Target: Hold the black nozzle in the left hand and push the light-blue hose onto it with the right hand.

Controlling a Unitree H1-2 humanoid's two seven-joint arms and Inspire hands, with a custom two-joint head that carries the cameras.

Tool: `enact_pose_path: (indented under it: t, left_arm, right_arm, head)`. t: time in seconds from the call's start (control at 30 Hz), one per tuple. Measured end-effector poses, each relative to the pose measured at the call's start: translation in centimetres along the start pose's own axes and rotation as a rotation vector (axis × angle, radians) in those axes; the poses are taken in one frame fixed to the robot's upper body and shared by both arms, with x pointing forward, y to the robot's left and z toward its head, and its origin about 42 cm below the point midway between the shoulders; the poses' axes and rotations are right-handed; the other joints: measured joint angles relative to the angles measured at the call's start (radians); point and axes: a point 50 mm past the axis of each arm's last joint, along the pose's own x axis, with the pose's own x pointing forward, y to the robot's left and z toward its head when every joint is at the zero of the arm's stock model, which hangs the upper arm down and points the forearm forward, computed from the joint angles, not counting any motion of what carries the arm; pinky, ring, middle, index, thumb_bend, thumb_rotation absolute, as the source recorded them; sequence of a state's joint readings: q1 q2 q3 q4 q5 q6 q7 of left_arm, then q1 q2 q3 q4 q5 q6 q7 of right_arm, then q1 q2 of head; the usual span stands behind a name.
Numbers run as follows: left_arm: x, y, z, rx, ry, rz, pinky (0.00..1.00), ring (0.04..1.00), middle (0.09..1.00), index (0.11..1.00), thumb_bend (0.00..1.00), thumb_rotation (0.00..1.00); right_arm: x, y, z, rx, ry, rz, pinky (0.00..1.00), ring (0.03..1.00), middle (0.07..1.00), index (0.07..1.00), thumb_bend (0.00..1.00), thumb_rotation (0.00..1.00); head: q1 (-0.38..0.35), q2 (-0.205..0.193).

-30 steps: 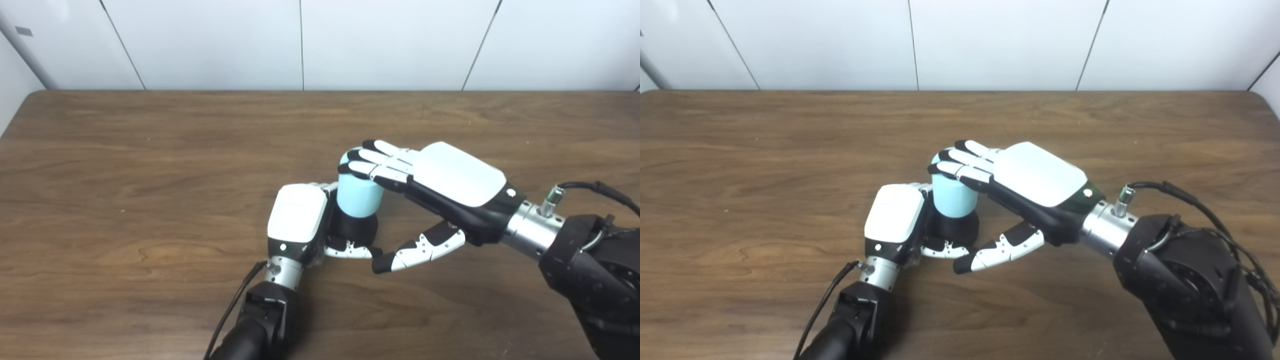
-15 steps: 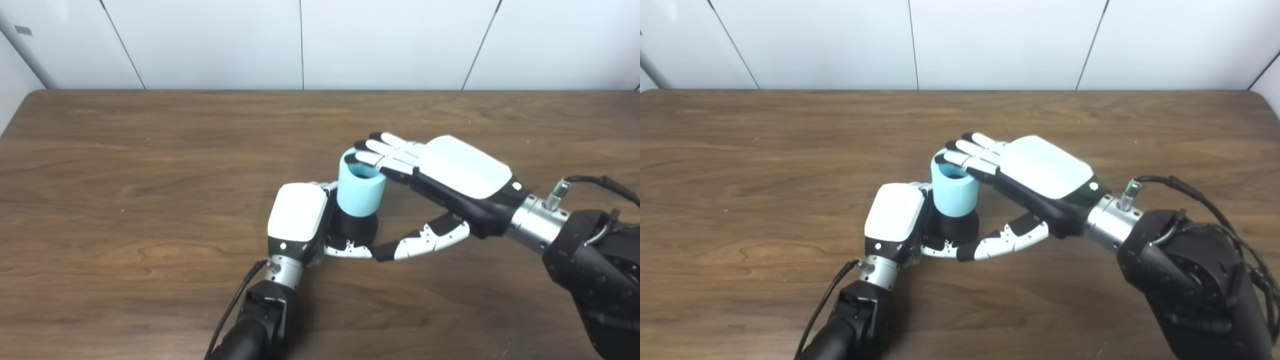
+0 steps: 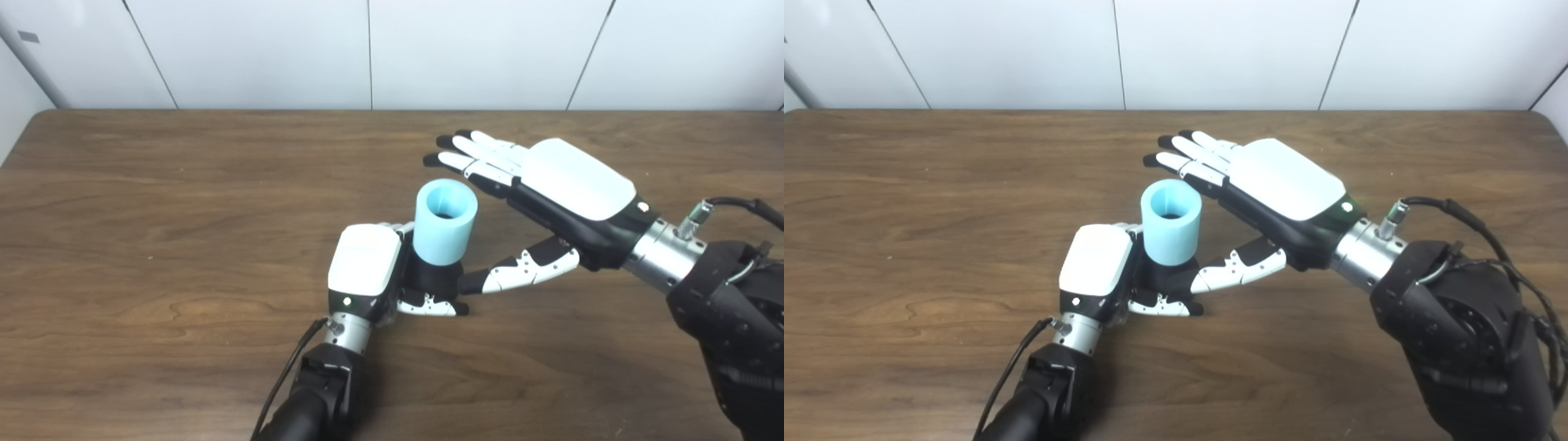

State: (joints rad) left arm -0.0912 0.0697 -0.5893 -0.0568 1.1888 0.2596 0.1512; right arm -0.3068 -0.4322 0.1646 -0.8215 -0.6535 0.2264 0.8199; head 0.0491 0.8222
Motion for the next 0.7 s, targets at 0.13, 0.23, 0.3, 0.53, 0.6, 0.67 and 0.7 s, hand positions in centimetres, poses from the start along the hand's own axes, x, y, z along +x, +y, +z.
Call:
enact_pose_path:
  t: [0.13, 0.23, 0.3, 0.53, 0.6, 0.67, 0.7]
  left_arm:
    - [0.0, 0.0, 0.0, 0.001, 0.000, 0.000, 0.48, 0.514, 0.417, 0.511, 0.52, 0.00]
    - [0.0, 0.0, 0.0, 0.001, 0.000, 0.000, 0.49, 0.524, 0.429, 0.513, 0.52, 0.00]
    - [0.0, 0.0, 0.0, 0.001, 0.000, 0.000, 0.50, 0.525, 0.427, 0.515, 0.52, 0.00]
    - [0.0, 0.0, 0.0, 0.001, 0.001, 0.000, 0.48, 0.508, 0.411, 0.510, 0.52, 0.00]
    - [0.0, 0.0, 0.0, 0.001, 0.001, 0.000, 0.48, 0.504, 0.411, 0.509, 0.52, 0.00]
    - [0.0, 0.0, 0.0, 0.002, 0.001, 0.000, 0.48, 0.502, 0.418, 0.510, 0.52, 0.00]
    - [0.0, 0.0, 0.0, 0.002, 0.001, 0.000, 0.48, 0.502, 0.419, 0.511, 0.52, 0.00]
  right_arm:
    - [0.1, 0.3, 0.0, -0.011, 0.010, 0.011, 0.92, 1.000, 1.000, 0.944, 0.59, 0.85]
    - [0.0, 1.1, 0.2, 0.007, 0.012, 0.033, 0.92, 1.000, 1.000, 0.943, 0.58, 0.82]
    - [0.0, 1.5, 0.3, 0.018, 0.010, 0.046, 0.92, 1.000, 1.000, 0.945, 0.58, 0.81]
    - [0.5, 2.7, 0.2, 0.006, 0.014, 0.090, 0.96, 1.000, 1.000, 0.968, 0.58, 0.88]
    - [0.6, 2.8, 0.2, -0.005, 0.013, 0.096, 0.97, 1.000, 1.000, 0.973, 0.59, 0.90]
    - [0.8, 3.0, 0.0, -0.005, 0.017, 0.105, 0.97, 1.000, 1.000, 0.976, 0.60, 0.91]
    - [0.9, 3.1, 0.0, -0.005, 0.018, 0.106, 0.97, 1.000, 1.000, 0.976, 0.60, 0.91]
  head:
    - [0.000, 0.000]
    - [0.000, 0.005]
    - [0.000, 0.005]
    - [-0.006, 0.008]
    - [-0.008, 0.008]
    - [-0.008, 0.008]
    - [-0.008, 0.008]
